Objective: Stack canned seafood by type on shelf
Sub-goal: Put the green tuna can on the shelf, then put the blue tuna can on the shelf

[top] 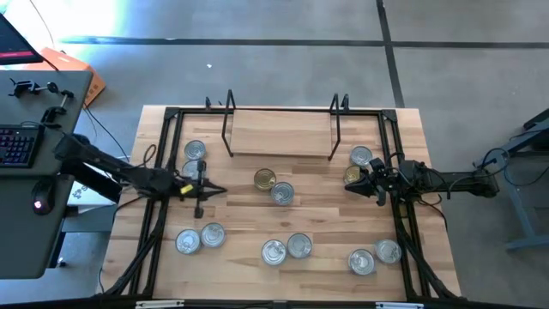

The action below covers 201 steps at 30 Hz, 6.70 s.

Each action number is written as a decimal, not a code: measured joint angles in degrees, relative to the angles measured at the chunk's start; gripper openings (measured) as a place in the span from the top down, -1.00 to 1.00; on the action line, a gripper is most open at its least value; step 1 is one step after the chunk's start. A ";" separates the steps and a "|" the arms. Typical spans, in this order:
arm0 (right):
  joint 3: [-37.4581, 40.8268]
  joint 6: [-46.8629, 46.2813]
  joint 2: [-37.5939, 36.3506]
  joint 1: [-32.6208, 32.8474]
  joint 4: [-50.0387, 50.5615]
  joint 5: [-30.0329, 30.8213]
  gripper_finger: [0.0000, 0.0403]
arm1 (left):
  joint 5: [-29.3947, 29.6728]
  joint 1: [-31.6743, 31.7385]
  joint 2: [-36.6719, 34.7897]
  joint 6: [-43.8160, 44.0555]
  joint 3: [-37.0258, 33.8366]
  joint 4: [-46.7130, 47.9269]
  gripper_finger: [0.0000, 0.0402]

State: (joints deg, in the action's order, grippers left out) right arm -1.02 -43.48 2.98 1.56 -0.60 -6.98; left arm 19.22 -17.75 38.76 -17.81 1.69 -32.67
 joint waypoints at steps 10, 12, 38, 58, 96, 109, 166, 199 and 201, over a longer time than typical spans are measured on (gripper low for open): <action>0.00 0.00 0.00 -0.02 0.00 -0.02 1.00 | 2.90 1.23 21.47 7.40 5.92 -3.76 0.49; -0.02 0.00 0.00 0.00 0.00 0.00 1.00 | 2.32 1.17 25.32 9.32 8.07 -3.84 0.36; -0.02 0.00 0.00 -0.02 0.00 0.00 1.00 | 10.69 6.94 59.15 4.19 32.03 10.58 0.08; -0.02 0.00 0.00 0.00 0.00 -0.01 1.00 | -3.71 10.57 58.91 -3.58 31.89 9.98 0.93; 0.00 0.00 0.00 -0.01 0.00 0.00 1.00 | -5.07 34.42 45.28 -14.47 42.20 21.50 1.00; 0.00 0.00 0.00 -0.02 0.00 0.00 1.00 | -1.78 47.80 56.79 -16.69 46.49 24.08 1.00; -0.02 0.00 0.00 0.00 0.00 0.00 1.00 | -21.75 22.53 46.46 2.08 43.56 16.48 0.48; -0.09 17.82 23.18 5.13 -32.16 26.01 1.00 | 11.65 2.41 18.05 13.33 25.10 27.87 0.48; -0.15 23.99 32.01 6.03 -36.60 28.08 1.00 | 11.63 2.76 18.05 11.88 25.09 26.01 0.48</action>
State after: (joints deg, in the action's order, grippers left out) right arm -1.16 -19.49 35.00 7.59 -37.20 21.10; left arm 30.85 -14.99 56.82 -5.93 26.79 -6.66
